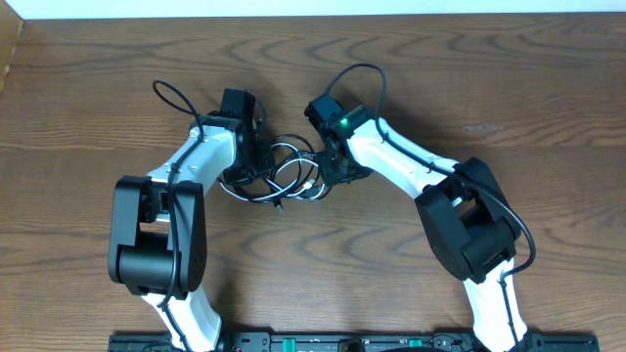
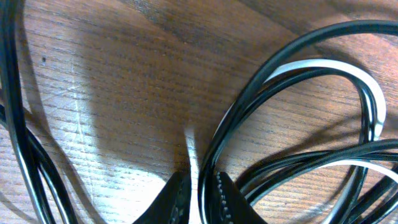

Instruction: Untangle cables

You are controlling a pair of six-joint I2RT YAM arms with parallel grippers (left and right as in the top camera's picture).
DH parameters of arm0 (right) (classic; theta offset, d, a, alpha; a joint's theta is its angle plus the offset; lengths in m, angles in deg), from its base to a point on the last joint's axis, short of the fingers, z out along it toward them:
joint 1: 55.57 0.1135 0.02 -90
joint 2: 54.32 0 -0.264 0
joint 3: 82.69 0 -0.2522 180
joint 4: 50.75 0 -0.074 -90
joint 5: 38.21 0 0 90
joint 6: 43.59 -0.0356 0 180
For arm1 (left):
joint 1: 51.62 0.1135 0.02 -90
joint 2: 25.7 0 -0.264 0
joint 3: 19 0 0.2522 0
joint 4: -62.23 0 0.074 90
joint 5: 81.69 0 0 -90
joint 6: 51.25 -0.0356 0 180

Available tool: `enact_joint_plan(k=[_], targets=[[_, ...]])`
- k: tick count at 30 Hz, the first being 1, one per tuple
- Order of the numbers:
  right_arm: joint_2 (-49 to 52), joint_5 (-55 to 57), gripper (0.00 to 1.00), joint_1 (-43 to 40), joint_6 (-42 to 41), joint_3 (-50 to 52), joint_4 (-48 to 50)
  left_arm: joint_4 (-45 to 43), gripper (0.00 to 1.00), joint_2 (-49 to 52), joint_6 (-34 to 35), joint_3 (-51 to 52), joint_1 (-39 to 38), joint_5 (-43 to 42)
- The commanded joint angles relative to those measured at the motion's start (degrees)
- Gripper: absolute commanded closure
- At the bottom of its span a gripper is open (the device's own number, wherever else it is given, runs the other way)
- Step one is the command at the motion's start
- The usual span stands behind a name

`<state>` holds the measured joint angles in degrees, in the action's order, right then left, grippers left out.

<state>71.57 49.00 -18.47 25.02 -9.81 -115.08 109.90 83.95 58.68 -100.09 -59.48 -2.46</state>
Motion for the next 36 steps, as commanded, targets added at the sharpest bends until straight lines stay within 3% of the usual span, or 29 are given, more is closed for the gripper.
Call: enact_joint_plan(k=[1,6,18,21,27,29,30,36], targets=[[0.92,-9.05,0.50,-0.85,6.51,-1.95,-1.09,0.28,0.85,0.70,0.57,-0.20,0.55,0.70],[0.92,-14.60,0.50,-1.84,8.28,-6.82,-4.42,0.26,0.84,0.70,0.57,-0.20,0.55,0.70],[0.92,-14.75,0.49,-0.22,8.98,-7.67,-3.52,0.15,0.84,0.70,0.57,-0.20,0.55,0.68],[0.90,-16.31,0.42,0.09,13.94,-8.22,-2.84,0.04,0.83,0.70,0.57,-0.20,0.57,0.68],[0.85,-19.87,0.36,0.07,18.21,-12.74,-5.73,0.07,0.61,0.20,0.28,-0.26,0.57,-2.73],[0.85,-19.50,0.23,0.07,20.72,-15.37,-8.28,0.13,0.47,-0.66,-1.29,-0.42,0.57,-3.82],[0.85,-18.45,0.21,0.07,20.76,-16.22,-9.18,0.13,0.44,-1.07,-1.53,-0.42,0.57,-3.80],[0.85,-8.96,0.17,0.00,17.99,-17.99,-10.58,1.38,0.38,-6.21,-2.29,-0.42,0.59,-3.80]])
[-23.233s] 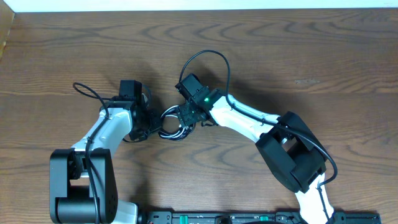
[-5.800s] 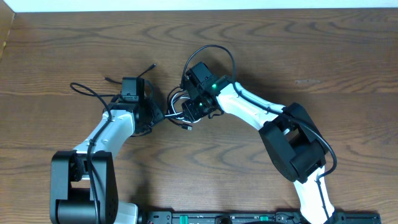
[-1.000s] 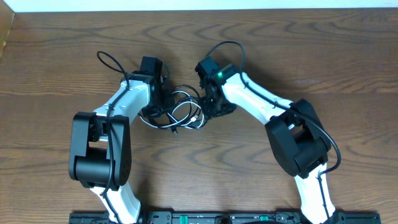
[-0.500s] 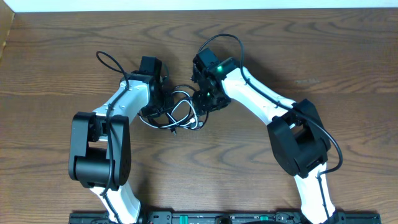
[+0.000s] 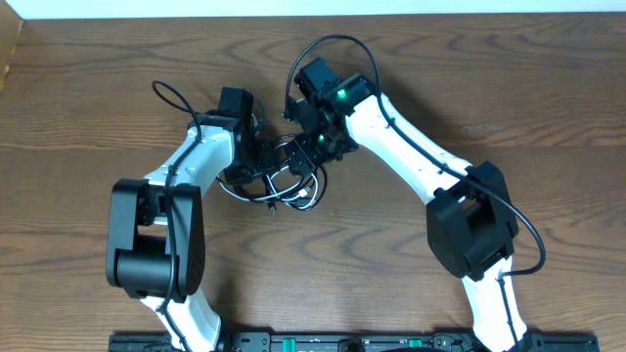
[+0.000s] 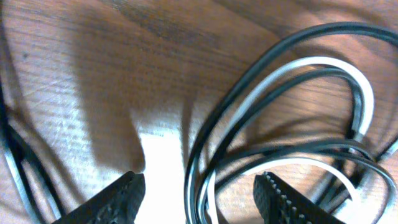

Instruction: Untangle cables

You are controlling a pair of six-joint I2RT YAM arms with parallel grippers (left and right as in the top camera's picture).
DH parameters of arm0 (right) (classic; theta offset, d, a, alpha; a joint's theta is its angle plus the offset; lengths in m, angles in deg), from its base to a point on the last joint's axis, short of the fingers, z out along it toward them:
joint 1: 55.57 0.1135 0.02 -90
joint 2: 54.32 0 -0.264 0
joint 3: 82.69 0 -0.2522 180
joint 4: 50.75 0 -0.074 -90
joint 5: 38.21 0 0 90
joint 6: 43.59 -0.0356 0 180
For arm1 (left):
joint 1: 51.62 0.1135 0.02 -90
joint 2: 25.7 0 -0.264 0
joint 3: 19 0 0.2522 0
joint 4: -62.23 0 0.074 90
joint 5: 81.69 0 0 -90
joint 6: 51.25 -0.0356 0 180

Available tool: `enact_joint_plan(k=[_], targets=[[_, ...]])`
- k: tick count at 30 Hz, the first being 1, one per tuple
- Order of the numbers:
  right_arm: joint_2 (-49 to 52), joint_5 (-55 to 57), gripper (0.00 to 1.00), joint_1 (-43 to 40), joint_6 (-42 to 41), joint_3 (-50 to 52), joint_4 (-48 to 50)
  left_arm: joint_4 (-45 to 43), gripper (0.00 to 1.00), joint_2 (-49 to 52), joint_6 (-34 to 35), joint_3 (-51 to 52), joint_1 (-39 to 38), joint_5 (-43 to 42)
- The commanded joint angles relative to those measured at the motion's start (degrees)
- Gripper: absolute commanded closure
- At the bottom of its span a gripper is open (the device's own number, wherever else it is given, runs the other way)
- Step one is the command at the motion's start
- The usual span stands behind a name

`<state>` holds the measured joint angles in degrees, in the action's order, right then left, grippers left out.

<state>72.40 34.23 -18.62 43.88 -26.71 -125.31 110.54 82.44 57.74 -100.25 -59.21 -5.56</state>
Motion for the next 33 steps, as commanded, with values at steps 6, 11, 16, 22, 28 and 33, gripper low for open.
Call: enact_joint_plan(k=[6,11,16,22,28,33], targets=[[0.02,-8.83,0.15,1.09,7.41,-1.05,-0.24,3.08,0.38,-13.38,3.67,-0.26,3.15,1.66],[0.04,-8.37,0.15,4.00,9.05,-0.74,1.16,6.25,0.39,-16.22,6.62,-0.26,8.96,5.84],[0.07,-2.69,0.27,7.80,9.01,1.25,4.24,8.31,0.39,-14.47,6.62,0.28,13.97,5.79],[0.07,9.49,0.41,10.80,4.79,4.72,8.72,8.24,0.39,-13.84,6.62,0.57,14.91,5.81],[0.07,20.52,0.46,9.51,-7.78,5.86,7.08,8.17,0.39,-13.84,6.62,0.57,14.91,5.81],[0.07,20.24,0.50,6.64,-14.27,8.24,6.56,8.04,0.39,-13.84,6.64,0.57,14.91,5.79]])
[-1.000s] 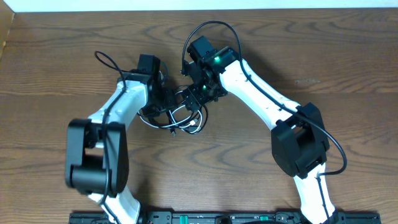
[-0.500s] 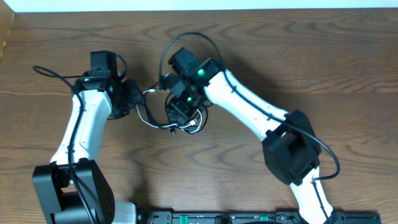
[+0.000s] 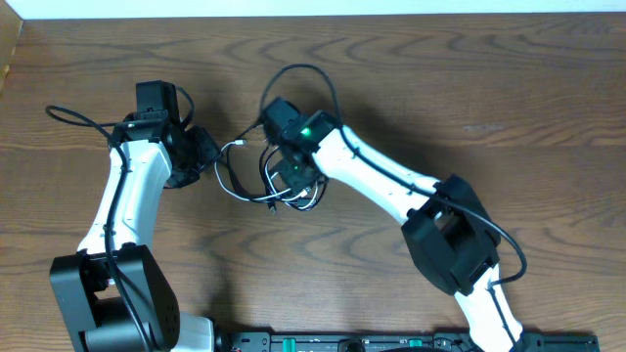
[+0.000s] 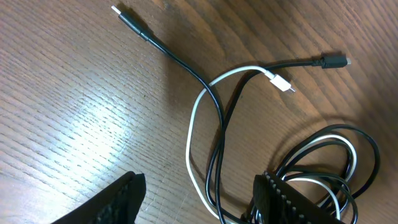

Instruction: Untangle cables

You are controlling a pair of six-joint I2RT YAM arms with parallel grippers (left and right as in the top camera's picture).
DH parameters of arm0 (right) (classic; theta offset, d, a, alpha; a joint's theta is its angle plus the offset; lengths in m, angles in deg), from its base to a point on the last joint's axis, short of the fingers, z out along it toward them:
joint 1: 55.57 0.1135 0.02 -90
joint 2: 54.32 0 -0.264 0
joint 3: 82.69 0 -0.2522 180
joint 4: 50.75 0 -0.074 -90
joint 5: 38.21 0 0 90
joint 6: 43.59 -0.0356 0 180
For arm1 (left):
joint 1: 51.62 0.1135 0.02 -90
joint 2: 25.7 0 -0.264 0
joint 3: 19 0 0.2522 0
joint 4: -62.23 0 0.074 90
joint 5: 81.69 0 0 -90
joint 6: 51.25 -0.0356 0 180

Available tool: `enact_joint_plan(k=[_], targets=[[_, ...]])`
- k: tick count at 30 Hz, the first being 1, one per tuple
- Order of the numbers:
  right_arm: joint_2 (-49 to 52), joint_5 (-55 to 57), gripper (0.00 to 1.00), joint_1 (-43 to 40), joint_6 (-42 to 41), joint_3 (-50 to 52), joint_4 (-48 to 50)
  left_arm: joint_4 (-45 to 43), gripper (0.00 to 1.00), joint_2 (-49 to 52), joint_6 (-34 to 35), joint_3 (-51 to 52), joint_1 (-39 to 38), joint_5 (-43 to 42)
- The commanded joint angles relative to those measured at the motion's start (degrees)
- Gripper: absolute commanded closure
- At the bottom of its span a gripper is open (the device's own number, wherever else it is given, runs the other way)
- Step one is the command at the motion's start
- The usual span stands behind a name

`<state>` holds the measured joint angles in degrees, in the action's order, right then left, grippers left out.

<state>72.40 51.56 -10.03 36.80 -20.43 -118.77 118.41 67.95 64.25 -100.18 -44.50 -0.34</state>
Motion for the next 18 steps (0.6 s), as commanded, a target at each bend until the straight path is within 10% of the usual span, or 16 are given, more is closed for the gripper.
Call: enact_joint_plan(k=[1,9,18], targets=[[0.07,1.81,0.50,-2.45,-7.61,2.78,0.57,0.20,0.39,0.66,0.11,0.50,0.20,0.57],[0.07,-4.50,0.56,-2.99,-8.63,9.16,7.54,-0.07,0.39,0.66,0.13,0.50,0.20,0.55],[-0.42,-4.46,0.99,-3.19,-8.44,8.48,10.82,-0.46,0.39,0.66,0.13,0.50,0.20,0.55]])
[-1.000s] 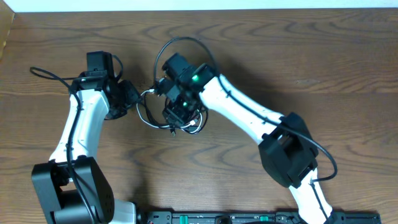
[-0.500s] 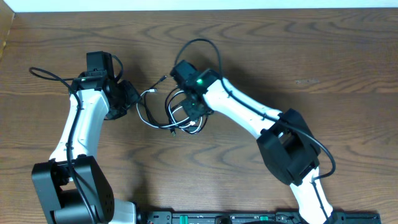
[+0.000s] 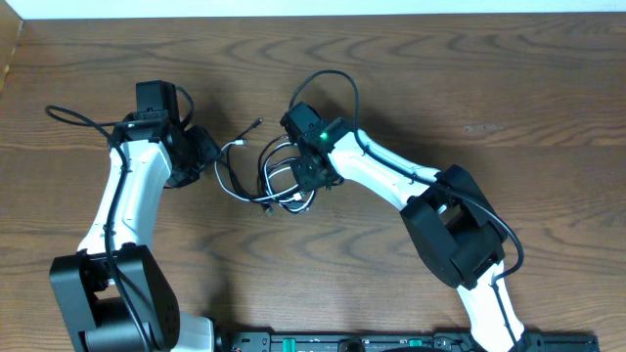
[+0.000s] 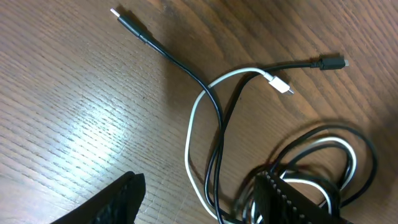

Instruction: Untangle cables

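A tangle of black and white cables (image 3: pixel 279 178) lies mid-table, its coil (image 4: pixel 333 163) blurred at the lower right of the left wrist view. Three ends trail out to the left: a black USB plug (image 4: pixel 119 15), a white plug (image 4: pixel 282 83) and a small black plug (image 4: pixel 333 61). My left gripper (image 3: pixel 202 154) hangs open (image 4: pixel 199 190) to the left of the tangle and above the table. Black and white strands run on the wood below the gap. My right gripper (image 3: pixel 306 172) sits down in the coil's right side, its fingers hidden by the wrist.
The brown wooden table (image 3: pixel 469 78) carries nothing else that I can see. The left arm's own black lead (image 3: pixel 73 115) loops out to the far left. A dark rail (image 3: pixel 342 342) runs along the near edge.
My right gripper has shifted a little to the right within the coil, and the coil has shifted with it and shows blurred. The left gripper and the trailing ends have not moved.
First my left gripper was shut on a strand in the tangle, with the right gripper at the tangle's right edge. Then the left stood open there. Later it was open well to the left, with loose ends trailing toward it. The right gripper has stayed in the coil.
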You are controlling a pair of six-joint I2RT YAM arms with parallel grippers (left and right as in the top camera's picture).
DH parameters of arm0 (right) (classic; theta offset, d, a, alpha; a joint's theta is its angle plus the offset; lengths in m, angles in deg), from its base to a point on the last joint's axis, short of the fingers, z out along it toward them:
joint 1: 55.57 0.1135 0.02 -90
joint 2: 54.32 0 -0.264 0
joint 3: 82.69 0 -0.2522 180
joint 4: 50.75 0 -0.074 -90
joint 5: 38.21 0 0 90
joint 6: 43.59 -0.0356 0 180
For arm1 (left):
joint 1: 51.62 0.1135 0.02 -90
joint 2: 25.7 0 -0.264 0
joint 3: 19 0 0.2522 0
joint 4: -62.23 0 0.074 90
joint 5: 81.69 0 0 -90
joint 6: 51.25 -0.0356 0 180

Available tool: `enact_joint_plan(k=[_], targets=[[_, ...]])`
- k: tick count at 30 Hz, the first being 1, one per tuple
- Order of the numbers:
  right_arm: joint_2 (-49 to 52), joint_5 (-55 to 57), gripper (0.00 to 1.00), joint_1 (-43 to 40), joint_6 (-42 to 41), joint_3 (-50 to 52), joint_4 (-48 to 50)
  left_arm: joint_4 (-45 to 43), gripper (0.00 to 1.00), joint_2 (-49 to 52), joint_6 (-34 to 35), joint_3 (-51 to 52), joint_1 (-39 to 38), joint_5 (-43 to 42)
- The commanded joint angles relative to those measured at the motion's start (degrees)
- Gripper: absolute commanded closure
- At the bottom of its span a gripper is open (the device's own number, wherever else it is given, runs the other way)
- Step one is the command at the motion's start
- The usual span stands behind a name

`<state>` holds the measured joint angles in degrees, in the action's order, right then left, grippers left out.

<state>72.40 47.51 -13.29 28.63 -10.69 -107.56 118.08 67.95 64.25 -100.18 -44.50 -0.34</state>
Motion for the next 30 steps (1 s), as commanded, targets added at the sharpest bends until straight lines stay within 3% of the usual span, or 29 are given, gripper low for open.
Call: enact_joint_plan(k=[1,11,12,14,15,16,22,30], targets=[[-0.87,-0.44,0.99,0.02,0.37,-1.90,-0.55,-0.17,0.39,0.66,0.13,0.50,0.20,0.55],[-4.57,-0.42,0.98,0.09,1.55,-2.84,-3.13,-0.13,0.39,0.66,0.13,0.50,0.20,0.55],[-4.57,-0.39,0.91,0.09,1.57,-2.84,-3.56,-0.13,0.39,0.66,0.13,0.50,0.20,0.55],[-4.57,-0.39,0.56,0.09,1.62,-2.84,-4.22,-0.13,0.39,0.66,0.13,0.50,0.20,0.55],[-4.57,-0.39,0.46,0.09,1.68,-2.84,-4.33,-0.13,0.39,0.66,0.13,0.50,0.20,0.55],[-4.57,-0.37,0.43,0.09,1.84,-2.84,-4.31,-0.13,0.39,0.66,0.13,0.50,0.20,0.55],[-4.57,-0.15,0.43,0.02,1.97,-2.82,-3.76,-0.13,0.39,0.66,0.13,0.50,0.20,0.55],[-4.55,2.82,0.61,0.07,1.99,-2.69,0.26,-0.13,0.39,0.66,0.13,0.50,0.20,0.55]])
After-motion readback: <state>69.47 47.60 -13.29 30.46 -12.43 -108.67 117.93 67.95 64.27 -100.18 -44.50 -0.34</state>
